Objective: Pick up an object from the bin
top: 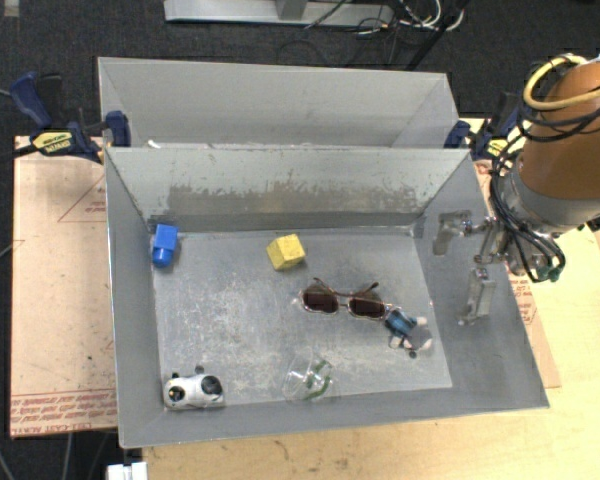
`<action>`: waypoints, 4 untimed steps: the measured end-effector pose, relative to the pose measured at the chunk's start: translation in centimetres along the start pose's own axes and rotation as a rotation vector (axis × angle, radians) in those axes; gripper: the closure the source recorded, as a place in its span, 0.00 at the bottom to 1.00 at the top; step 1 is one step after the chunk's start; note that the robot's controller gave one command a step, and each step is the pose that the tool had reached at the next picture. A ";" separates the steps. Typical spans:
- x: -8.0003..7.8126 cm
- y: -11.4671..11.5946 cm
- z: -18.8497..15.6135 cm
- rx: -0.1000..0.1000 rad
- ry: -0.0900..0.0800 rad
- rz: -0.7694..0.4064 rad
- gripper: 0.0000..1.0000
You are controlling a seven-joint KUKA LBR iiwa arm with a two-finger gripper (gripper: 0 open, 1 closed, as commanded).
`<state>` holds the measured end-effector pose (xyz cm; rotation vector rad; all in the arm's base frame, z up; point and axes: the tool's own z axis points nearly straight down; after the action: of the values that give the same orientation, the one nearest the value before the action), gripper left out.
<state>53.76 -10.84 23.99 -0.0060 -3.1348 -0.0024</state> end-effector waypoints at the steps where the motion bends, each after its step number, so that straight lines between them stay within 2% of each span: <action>1: -0.1 0.1 -0.5 0.002 -0.008 -0.004 0.00; 2: -1.5 3.2 6.1 0.001 -0.014 0.027 0.00; 3: -3.5 7.5 8.2 0.001 -0.006 -0.035 0.00; 4: -3.0 8.4 11.0 0.000 -0.009 -0.005 0.00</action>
Offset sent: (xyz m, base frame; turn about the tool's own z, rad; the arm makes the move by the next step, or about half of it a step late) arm 0.0315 0.0822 -0.1699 0.0756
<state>56.70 -2.39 12.97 0.0018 -3.1436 -0.0020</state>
